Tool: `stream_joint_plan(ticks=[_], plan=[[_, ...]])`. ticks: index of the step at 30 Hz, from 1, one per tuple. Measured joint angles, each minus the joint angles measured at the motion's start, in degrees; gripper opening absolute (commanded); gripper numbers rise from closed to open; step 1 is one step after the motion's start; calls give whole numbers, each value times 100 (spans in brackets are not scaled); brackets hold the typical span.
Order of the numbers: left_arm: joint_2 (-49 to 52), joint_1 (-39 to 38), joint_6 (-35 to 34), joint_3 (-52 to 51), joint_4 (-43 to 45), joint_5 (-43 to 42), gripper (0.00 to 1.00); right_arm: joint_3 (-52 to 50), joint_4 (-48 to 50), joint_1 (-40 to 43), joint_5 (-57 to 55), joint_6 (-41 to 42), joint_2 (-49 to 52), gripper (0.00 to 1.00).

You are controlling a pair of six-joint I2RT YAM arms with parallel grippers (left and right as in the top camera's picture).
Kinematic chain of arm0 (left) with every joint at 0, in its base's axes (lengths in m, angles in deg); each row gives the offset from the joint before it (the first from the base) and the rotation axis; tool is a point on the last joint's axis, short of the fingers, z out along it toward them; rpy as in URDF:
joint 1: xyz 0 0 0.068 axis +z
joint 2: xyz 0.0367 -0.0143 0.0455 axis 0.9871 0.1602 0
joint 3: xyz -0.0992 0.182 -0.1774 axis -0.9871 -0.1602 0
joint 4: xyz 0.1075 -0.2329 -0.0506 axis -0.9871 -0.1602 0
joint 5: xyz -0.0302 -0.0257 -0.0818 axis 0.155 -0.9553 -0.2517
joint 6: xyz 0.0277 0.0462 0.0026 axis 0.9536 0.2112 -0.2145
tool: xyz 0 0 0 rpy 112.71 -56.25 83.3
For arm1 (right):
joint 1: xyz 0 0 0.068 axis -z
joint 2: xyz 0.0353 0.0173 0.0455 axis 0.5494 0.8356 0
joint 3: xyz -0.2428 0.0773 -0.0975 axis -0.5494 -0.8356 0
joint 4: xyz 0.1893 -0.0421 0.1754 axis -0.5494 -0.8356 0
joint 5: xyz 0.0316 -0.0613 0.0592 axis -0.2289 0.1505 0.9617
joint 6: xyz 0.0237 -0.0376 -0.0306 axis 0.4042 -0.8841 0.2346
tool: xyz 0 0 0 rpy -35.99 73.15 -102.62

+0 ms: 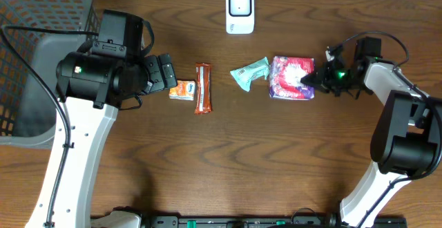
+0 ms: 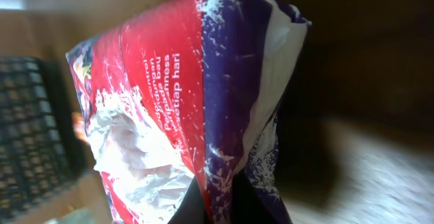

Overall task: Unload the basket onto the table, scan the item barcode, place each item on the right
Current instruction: 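Raise the purple-red package up in front of the scanner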

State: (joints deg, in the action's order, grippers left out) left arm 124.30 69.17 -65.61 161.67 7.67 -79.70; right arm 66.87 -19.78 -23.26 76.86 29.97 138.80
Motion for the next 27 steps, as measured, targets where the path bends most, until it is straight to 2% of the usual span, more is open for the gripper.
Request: stream_joint_plan(ticks=[6, 9, 13, 20, 27], plan=[[0, 0, 0, 0, 0, 0, 98, 1226, 197, -275, 144, 555, 42, 1], [0, 0, 0, -2, 2, 2, 98, 1749, 901, -551, -90, 898, 39, 1], [0, 0, 0, 0, 2, 2, 98, 1884, 1996, -1012, -520, 1436, 37, 1], [0, 0, 0, 0, 4, 2, 98, 1886, 3244, -1987, -1886, 2269, 160, 1], [0, 0, 0, 0, 2, 2, 98, 1886, 3672, -2559, -2804, 2529, 417, 1]])
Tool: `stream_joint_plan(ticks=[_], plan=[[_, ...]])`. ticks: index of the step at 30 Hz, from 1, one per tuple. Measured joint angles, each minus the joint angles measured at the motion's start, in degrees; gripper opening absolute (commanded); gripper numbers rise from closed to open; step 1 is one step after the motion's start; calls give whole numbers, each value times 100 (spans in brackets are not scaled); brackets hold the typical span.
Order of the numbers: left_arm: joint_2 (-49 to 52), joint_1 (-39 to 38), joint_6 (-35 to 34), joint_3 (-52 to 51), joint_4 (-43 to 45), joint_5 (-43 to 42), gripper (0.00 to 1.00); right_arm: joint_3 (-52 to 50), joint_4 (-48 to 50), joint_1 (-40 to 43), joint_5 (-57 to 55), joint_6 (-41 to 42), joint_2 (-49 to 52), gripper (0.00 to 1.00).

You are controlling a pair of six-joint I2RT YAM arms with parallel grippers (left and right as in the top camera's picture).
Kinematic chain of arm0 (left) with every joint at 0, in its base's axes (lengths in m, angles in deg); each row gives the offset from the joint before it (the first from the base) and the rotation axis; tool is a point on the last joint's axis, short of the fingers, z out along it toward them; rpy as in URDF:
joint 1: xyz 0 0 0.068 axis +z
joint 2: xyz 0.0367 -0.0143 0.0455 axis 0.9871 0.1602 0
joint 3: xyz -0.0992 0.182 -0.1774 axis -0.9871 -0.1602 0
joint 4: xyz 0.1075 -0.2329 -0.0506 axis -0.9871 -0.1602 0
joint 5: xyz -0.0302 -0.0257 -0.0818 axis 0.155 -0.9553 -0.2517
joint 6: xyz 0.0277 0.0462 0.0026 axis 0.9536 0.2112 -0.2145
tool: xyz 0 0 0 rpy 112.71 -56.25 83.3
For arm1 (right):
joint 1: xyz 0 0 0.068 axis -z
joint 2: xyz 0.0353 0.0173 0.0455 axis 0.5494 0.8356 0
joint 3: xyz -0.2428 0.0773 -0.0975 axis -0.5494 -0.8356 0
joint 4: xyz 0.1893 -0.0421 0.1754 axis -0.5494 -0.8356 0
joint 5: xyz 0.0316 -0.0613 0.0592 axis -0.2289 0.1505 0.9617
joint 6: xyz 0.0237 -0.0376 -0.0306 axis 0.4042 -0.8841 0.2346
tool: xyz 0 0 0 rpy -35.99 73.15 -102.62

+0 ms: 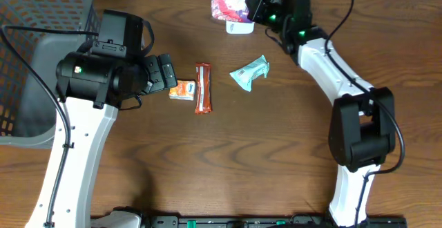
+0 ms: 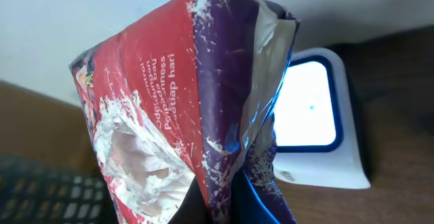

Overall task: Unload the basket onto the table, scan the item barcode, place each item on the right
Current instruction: 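Raise the purple-red package up in front of the scanner, then carry the purple-red package to the far right corner and release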

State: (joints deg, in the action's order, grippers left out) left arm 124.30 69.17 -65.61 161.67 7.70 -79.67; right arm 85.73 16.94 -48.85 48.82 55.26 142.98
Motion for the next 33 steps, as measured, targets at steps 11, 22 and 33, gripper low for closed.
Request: stream_joint_plan(ticks=[11, 22, 33], plan=[[0, 0, 0, 0, 0, 0, 98, 752, -1950, 839, -219, -188, 157, 1], [0, 0, 0, 0, 0, -2, 98, 1561, -4739, 3414, -826, -505, 144, 1], [0, 0, 0, -2, 0, -2, 98, 1550, -5073, 4841, -1279, -470, 144, 1]])
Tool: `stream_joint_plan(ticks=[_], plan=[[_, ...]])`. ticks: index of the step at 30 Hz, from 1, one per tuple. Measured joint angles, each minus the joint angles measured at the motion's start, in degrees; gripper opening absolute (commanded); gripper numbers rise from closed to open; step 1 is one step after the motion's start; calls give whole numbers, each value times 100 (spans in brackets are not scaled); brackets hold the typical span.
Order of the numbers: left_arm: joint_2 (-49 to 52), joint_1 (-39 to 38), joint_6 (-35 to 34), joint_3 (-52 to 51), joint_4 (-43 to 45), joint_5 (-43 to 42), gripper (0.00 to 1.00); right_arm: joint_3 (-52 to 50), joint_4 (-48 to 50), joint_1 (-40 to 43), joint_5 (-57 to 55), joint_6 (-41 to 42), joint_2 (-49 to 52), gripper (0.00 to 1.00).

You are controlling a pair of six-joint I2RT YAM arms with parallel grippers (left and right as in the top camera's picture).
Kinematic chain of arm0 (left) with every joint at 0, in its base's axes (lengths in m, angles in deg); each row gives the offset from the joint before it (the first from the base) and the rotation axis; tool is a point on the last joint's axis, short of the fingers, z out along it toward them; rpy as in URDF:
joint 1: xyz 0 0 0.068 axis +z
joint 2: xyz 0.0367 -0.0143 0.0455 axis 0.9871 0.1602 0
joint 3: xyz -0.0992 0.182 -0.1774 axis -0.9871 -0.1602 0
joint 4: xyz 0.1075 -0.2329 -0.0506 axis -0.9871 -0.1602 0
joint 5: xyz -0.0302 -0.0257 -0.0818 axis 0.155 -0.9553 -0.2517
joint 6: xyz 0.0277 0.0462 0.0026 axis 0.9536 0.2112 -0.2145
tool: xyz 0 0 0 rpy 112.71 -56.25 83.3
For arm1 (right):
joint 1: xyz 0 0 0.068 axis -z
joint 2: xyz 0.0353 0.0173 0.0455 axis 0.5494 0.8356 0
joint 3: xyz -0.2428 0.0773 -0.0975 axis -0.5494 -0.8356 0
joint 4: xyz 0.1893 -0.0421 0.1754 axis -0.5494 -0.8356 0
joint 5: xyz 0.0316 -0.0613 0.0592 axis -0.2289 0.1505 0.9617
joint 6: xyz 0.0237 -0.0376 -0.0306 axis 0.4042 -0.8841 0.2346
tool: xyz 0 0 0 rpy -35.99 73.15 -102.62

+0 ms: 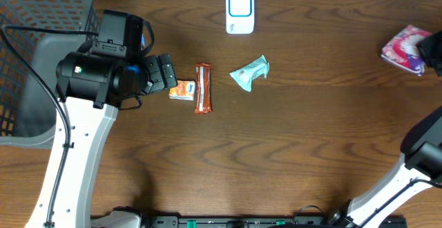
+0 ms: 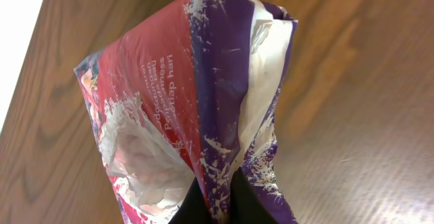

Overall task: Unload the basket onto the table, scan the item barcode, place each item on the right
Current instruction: 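Carry the purple-red package to the far right corner and release, then reach the right gripper to the pale green package and grasp it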

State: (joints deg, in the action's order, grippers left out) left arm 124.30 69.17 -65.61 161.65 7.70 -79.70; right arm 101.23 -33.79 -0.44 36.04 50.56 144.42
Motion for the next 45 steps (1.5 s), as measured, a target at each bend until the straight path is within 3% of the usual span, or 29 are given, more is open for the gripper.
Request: stream_joint_plan(ticks=[6, 11, 14, 15, 18, 19, 21, 29, 35, 40, 45], plan=[[0, 0, 0, 2, 0, 2, 98, -192, 151, 118, -310, 1257, 0, 1], [0, 0, 0, 0, 0, 2, 98, -693, 1322, 98, -470, 2186, 0, 1], [0, 0, 0, 0, 2, 2, 98, -986, 2050, 68, -474, 2426, 0, 6], [0, 0, 0, 0, 0, 2, 98, -1106, 2288, 48, -472, 2470, 0, 10], [0, 0, 0, 0, 0, 2, 98, -1294, 2621, -15, -374, 2581, 0, 54], [0, 0, 0, 2, 0, 2, 98, -1305, 2640, -35, -321, 2610, 0, 59], [0, 0, 0, 2, 0, 2, 98, -1316, 2667, -48, -70, 2542, 0, 66], [0, 0, 0, 2, 0, 0, 98, -1329, 2673, -52, 1320, 1917, -68, 76], [0, 0, 0, 2, 0, 2, 98, -1344, 2662, -173, 2756, 981, -533, 77], [0, 0, 0, 2, 0, 2, 98, -1338, 2363, -684, 3871, 173, -1080, 80], [0, 0, 0, 2, 0, 2, 98, -1327, 1309, -1550, 4188, -387, -1185, 79]])
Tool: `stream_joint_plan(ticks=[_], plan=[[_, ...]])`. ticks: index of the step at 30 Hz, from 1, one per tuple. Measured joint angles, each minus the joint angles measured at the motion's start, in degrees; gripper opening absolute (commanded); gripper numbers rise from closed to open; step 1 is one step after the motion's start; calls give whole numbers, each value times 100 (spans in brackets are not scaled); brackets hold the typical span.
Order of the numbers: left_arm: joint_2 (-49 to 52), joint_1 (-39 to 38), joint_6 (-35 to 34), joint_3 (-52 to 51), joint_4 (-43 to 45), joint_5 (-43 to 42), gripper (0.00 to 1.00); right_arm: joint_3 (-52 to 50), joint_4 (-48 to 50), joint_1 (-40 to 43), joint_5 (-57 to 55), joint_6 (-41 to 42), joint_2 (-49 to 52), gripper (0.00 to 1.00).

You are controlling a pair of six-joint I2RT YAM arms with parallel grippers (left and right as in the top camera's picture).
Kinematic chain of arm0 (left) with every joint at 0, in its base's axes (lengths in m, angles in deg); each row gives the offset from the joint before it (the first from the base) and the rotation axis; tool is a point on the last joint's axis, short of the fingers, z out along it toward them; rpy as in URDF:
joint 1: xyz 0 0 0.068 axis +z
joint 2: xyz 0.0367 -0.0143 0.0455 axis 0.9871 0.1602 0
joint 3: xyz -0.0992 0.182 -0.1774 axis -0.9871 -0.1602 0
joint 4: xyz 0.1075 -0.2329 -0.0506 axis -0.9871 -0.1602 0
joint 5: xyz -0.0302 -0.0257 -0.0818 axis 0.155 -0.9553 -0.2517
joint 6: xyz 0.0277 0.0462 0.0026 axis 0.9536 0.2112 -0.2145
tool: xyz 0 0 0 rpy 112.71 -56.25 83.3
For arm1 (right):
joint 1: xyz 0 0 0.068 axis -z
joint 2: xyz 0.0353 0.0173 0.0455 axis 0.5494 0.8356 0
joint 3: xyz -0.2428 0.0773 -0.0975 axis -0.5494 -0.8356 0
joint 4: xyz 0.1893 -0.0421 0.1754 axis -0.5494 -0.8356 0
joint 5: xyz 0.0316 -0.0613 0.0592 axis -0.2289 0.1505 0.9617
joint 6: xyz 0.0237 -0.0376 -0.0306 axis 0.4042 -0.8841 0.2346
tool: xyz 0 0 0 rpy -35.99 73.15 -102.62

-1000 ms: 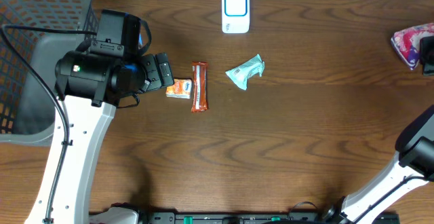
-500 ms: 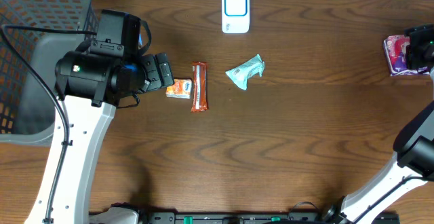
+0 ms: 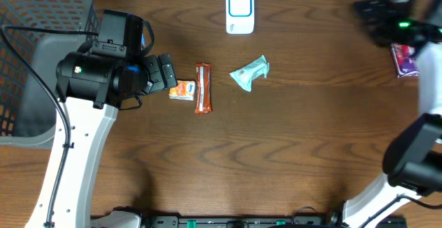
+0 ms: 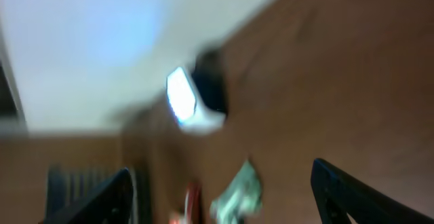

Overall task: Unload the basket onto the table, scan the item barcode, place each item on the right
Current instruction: 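Reach the right gripper to the pale green package and grasp it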

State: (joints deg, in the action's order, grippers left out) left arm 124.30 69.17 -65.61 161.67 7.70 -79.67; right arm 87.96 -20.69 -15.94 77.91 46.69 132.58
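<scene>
The purple and red packet (image 3: 405,59) lies on the table at the far right edge, free of any gripper. My right gripper (image 3: 364,8) hangs blurred up and left of it, open; in the right wrist view its gripper (image 4: 220,210) has wide-spread fingers (image 4: 342,190) with nothing between them. The white scanner (image 3: 239,10) stands at the back centre and shows in the wrist view as a bright scanner (image 4: 186,102). My left gripper (image 3: 166,74) sits beside a small orange packet (image 3: 181,90).
A red-brown bar (image 3: 202,88) and a teal packet (image 3: 250,72) lie mid-table; the teal packet (image 4: 237,193) also shows blurred in the wrist view. A grey mesh basket (image 3: 41,21) stands at the far left.
The right gripper has let go of the purple and red packet, which now lies at the table's right edge. The gripper is open and has moved up and left of it.
The right gripper was shut on the purple and red packet beside the teal packet. Then it held the packet at the scanner. Then it held it over the table's far right. Now the packet lies there, released. The left arm has not moved.
</scene>
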Motion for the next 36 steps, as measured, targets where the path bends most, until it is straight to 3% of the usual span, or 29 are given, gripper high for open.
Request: stream_joint_plan(ticks=[4, 12, 13, 14, 15, 17, 27, 31, 36], plan=[[0, 0, 0, -2, 0, 0, 98, -22, -649, -883, -481, -221, 48, 77], [0, 0, 0, -2, 0, 0, 98, -22, -922, -2529, -1947, -214, 304, 75], [0, 0, 0, 0, 0, 0, 98, -24, -920, -2651, -2039, -164, 348, 69], [0, 0, 0, -2, 0, 0, 98, -28, -914, -2787, -2149, -107, 400, 53], [0, 0, 0, 0, 0, 0, 98, -35, -903, -2918, -2243, -20, 446, 45], [0, 0, 0, 0, 0, -2, 98, -39, -929, -3123, -2422, 221, 507, 40], [0, 0, 0, -2, 0, 0, 98, -240, -1182, -3582, -3512, 1495, 745, 44], [0, 0, 0, -2, 2, 0, 98, -621, -671, -3646, -3729, 1751, 774, 50], [0, 0, 0, -2, 2, 2, 98, -1161, 212, -3665, -3788, 1982, 776, 51]])
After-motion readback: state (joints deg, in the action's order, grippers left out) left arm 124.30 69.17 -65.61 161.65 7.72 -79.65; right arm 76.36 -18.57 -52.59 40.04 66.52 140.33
